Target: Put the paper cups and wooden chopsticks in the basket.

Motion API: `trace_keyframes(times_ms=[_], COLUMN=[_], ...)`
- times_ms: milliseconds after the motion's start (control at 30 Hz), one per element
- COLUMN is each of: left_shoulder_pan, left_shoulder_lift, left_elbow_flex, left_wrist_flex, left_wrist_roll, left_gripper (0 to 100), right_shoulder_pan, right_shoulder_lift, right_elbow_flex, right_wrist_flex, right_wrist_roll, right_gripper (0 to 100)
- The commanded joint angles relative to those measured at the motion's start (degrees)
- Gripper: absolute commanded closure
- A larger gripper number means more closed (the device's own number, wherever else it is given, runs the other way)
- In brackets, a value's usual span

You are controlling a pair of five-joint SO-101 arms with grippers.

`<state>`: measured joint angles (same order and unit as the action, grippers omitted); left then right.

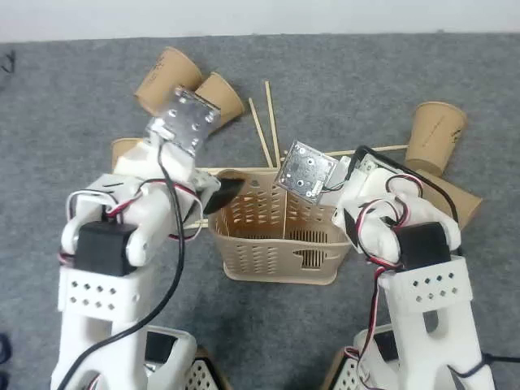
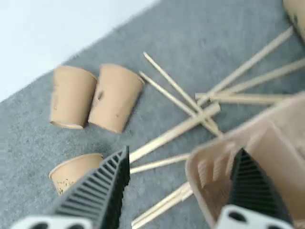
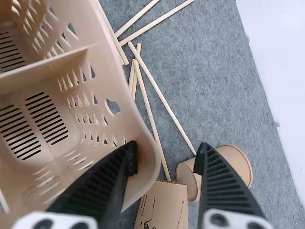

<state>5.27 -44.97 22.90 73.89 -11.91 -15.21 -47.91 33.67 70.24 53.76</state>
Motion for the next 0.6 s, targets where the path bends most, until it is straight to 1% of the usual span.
trace_keyframes(times_ms=[0, 67, 133, 200, 300, 400, 567], left_shoulder_pan=[-0.62, -2.73, -5.45, -10.20, -16.09, -21.10, -27.08], left_shoulder_lift=[-0.53, -2.02, -4.48, -6.51, -9.05, -10.90, -13.27], left_elbow_flex=[-7.25, -9.98, -10.51, -8.57, -0.31, 10.59, 27.82], left_wrist_flex=[0.00, -0.26, -3.34, -7.03, -13.63, -20.57, -30.86], left_wrist_roll=[4.04, 5.27, 5.89, 6.24, 9.14, 10.20, 11.43], left_gripper=[67, 67, 67, 67, 67, 67, 67], right_shoulder_pan=[0.92, 0.92, 0.92, 1.01, 1.27, 1.36, 1.63], right_shoulder_lift=[-1.01, -3.03, -5.49, -7.96, -12.44, -16.92, -22.37], right_elbow_flex=[-2.99, -2.99, -2.99, -2.99, -2.99, -2.99, -5.36], right_wrist_flex=[0.40, 0.40, 0.40, 0.40, 0.40, 0.04, -0.13], right_wrist_roll=[-0.62, -0.79, -1.23, -1.23, -1.32, -1.67, -8.09], right_gripper=[79.0, 79.0, 79.0, 79.0, 79.0, 79.0, 79.0])
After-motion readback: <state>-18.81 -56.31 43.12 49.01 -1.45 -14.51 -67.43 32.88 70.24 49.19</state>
